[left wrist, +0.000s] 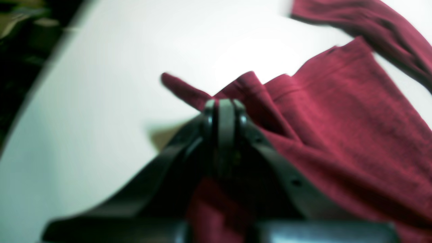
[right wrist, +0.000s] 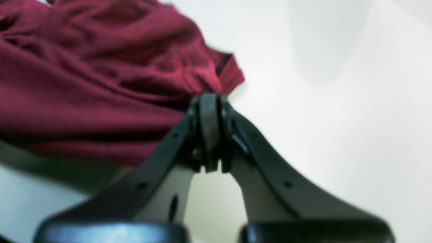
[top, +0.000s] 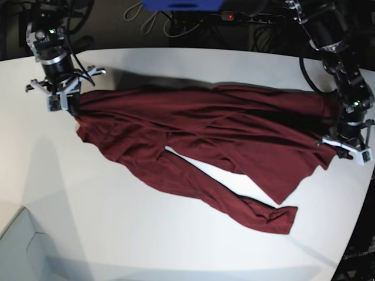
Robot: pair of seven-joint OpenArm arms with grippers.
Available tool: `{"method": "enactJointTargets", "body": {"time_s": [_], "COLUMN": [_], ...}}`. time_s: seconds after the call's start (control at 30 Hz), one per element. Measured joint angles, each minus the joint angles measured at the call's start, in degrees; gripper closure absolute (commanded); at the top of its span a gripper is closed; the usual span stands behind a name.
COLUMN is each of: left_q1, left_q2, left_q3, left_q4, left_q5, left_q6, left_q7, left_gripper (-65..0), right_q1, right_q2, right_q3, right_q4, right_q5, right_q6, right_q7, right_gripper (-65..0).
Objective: Layout the t-shirt on the table in an organized manner, then fold the t-shirt properly
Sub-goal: 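Pull the shirt taut between both grippers, left gripper sweeping across, then drag the left gripper's shirt edge along the table to flatten it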
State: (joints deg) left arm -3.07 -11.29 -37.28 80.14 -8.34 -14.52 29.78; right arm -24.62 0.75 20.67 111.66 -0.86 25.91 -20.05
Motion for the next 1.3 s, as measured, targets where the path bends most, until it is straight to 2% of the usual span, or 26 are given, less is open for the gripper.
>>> {"method": "enactJointTargets", "body": {"time_s": [0.23,0.47,0.67,0.87,0.9,1.0,1.1,1.17,1.3], "left_q1": [0.8,0.7,0.8,3.2,3.1,3.9,4.7,5.5,6.2], "left_q2": [-2.3,-1.7,-1.7,-1.2,-1.2,-1.1,-0.9,-0.8,0.1], "left_q3": [-7.4,-12.6,-12.9,-12.8,-12.7,-12.6,-13.2,-13.1,-13.2], "left_q4": [-1.6,-7.0,-7.2,-2.5,-1.7,1.2,2.6,3.8,7.7], "left_q5": [-0.1,0.0,-0.3,-0.2,-0.4,-0.5,-0.1,-0.4,-2.5], "left_q6": [-0.1,-0.2,-0.3,-0.3,-0.3,-0.3,-0.2,-0.1,-0.1], "left_q7": [-0.7,-0.1,0.0,0.4,0.3,3.1,4.3,4.3,4.7], "left_gripper": [-0.2,-0.2,-0.2,-1.4,-3.6,-18.7,-30.2,-32.5,-32.5], "right_q1": [0.0,0.3,0.0,0.0,-0.1,0.0,-0.1,0.0,0.0], "right_q2": [-0.1,-0.2,-0.3,-0.3,-0.3,-0.3,-0.3,-0.3,-0.3], "right_q3": [-0.2,2.1,2.2,2.2,2.2,2.2,2.3,2.3,2.3], "right_q4": [-1.1,-5.0,-6.1,-6.1,-6.1,-6.1,-6.1,-6.1,-6.2], "right_q5": [0.2,0.3,0.2,0.2,0.2,0.2,0.2,0.2,0.2], "right_q6": [0.0,0.2,0.2,0.2,0.2,0.2,0.2,0.2,0.2], "right_q7": [0.2,0.4,0.2,0.2,0.2,0.2,0.2,0.2,0.2], "right_gripper": [0.0,0.0,0.0,0.0,0.0,0.0,0.0,0.0,0.0]}}
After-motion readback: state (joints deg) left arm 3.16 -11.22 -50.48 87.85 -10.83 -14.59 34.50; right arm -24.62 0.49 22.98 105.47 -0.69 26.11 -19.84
